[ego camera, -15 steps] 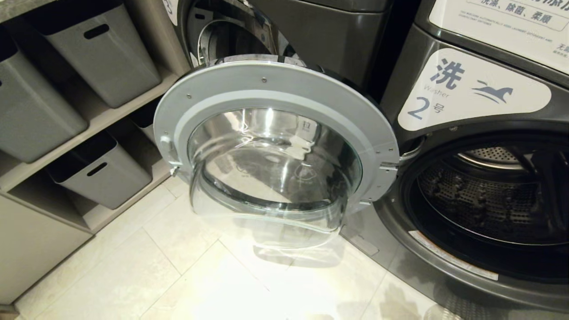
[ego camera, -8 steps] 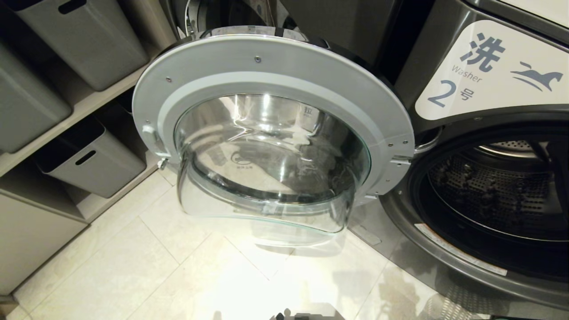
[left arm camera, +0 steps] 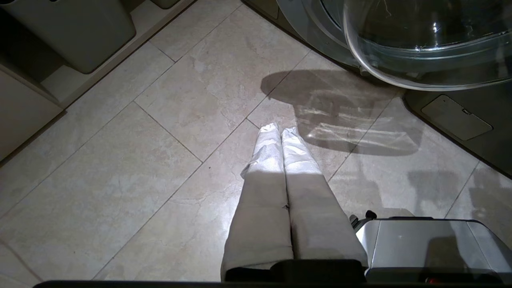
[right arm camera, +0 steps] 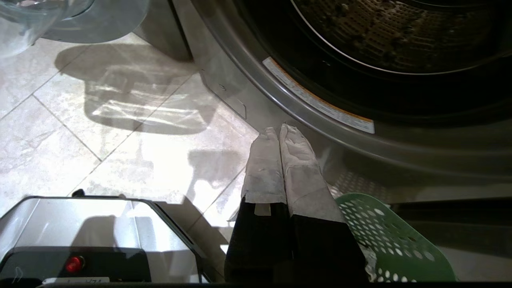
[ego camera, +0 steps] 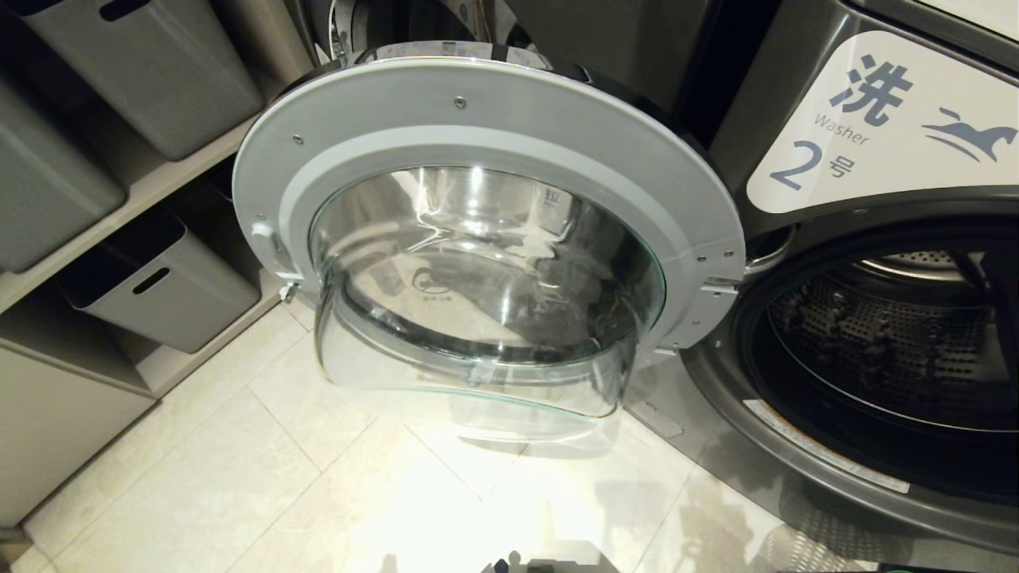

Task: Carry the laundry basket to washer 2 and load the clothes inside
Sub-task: Place the clothes into the washing machine

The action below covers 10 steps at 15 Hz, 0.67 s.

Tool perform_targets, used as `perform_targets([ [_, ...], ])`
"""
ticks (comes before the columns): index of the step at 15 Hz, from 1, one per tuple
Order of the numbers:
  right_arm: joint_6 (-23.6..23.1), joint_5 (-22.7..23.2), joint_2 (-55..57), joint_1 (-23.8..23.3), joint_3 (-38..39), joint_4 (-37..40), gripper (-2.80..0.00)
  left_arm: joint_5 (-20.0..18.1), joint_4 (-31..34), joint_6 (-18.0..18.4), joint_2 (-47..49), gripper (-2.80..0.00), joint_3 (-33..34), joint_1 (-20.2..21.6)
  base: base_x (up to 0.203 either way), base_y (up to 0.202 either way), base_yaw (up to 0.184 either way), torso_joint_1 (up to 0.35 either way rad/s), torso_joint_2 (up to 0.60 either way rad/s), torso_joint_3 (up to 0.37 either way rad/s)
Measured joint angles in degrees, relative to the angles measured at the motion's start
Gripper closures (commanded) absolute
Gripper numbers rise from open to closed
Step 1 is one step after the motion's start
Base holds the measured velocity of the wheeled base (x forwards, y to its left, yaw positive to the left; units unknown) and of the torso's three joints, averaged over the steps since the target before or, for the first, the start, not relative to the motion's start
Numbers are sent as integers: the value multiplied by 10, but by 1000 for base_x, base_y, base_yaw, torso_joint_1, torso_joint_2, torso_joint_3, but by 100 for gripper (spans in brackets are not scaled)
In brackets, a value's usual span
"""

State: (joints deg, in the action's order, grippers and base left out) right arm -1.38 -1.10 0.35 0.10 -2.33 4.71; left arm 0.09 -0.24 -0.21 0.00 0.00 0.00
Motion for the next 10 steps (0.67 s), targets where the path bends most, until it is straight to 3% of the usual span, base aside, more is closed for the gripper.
perform_targets([
  [2,1,-28,9,0,-73,61,0,0,0,0,0,0,0,0,0,0,0,0,0,0],
  [6,51,-124,102,0,-231,190,0,0,0,0,0,0,0,0,0,0,0,0,0,0],
  [9,69,-220,182,1,-272,211,0,0,0,0,0,0,0,0,0,0,0,0,0,0],
  [10,69,-228,197,1,-271,213,0,0,0,0,0,0,0,0,0,0,0,0,0,0],
])
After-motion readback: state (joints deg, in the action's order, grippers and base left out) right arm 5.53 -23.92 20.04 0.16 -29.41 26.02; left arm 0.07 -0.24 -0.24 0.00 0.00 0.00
